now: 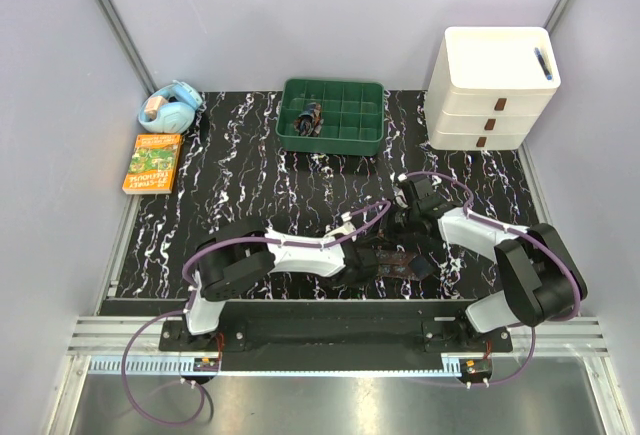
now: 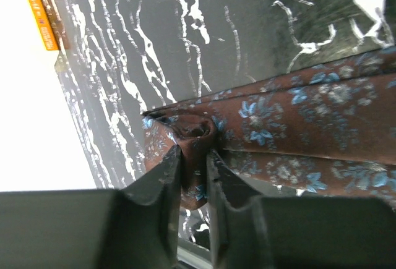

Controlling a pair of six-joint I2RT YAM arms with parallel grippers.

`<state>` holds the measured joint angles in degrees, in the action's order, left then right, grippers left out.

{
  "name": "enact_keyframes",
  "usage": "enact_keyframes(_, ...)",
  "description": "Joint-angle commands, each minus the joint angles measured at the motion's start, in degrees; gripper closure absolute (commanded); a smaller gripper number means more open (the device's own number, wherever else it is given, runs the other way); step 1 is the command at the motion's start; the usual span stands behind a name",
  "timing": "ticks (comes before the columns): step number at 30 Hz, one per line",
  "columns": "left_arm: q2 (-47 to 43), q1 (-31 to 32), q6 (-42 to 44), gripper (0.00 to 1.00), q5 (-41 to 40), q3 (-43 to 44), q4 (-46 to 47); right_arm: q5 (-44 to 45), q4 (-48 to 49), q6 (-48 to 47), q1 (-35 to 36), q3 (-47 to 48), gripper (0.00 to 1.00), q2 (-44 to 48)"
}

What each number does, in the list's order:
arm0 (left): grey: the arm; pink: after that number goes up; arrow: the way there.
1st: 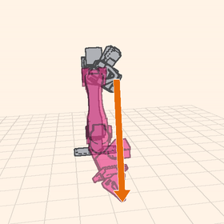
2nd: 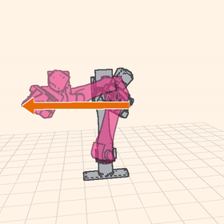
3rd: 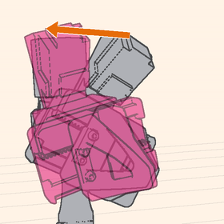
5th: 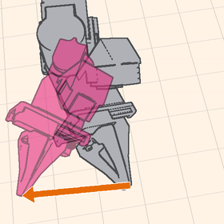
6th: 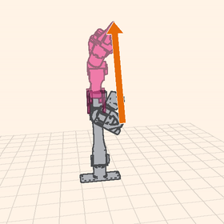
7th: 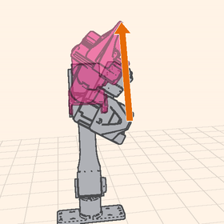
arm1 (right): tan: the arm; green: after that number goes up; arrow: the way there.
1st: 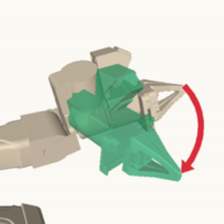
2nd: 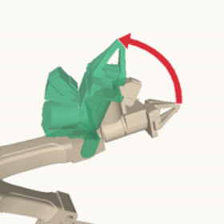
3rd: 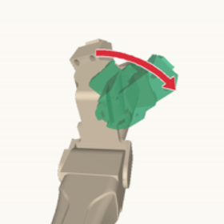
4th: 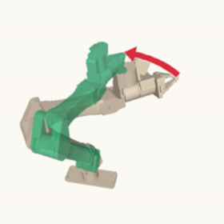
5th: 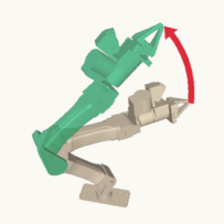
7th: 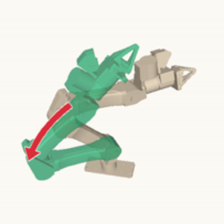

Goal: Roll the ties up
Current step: Roll the tie at the center of the board.

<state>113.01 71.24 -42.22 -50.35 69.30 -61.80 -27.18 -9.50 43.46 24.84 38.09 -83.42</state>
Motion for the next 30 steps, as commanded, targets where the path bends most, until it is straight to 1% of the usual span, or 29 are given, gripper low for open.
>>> enact_keyframes(1, -0.5, 0.4, 1.6, 0.71, 2.9, -0.3, 5.3, -1.3, -0.1, -1.2, -0.7, -0.2, 0.80, 1.9)
enact_keyframes(6, -1.3, 0.4, 2.0, 0.60, 4.6, -1.3, 7.9, -1.4, -0.3, -1.2, -0.9, -0.2, 0.80, 2.2)
enact_keyframes(9, -1.6, 0.4, 2.3, 0.59, 5.6, -1.8, 9.6, -1.4, -0.4, -1.2, -1.0, -0.1, 0.80, 2.4)
enact_keyframes(16, -2.8, 0.2, 1.7, 0.56, 6.3, -1.9, 10.0, -1.5, -0.7, -1.2, -1.3, -0.1, 0.80, 2.7)
enact_keyframes(19, -4.5, -0.4, 1.5, 0.49, 7.0, -1.9, 10.0, -1.5, -0.7, -1.2, -1.2, 0.0, 0.81, 2.6)
enact_keyframes(20, -5.1, -0.5, 1.4, 0.45, 7.0, -1.9, 10.1, -1.6, -0.8, -1.1, -1.3, 0.1, 0.81, 2.7)
enact_keyframes(23, -7.4, -0.8, 1.5, 0.35, 7.2, -2.3, 10.9, -1.6, -0.8, -0.9, -1.3, 0.1, 0.81, 2.9)
enact_keyframes(30, -9.8, -1.2, 2.8, 0.30, 8.7, -2.5, 12.1, -1.8, -0.8, -0.7, -1.3, 0.3, 0.82, 3.3)
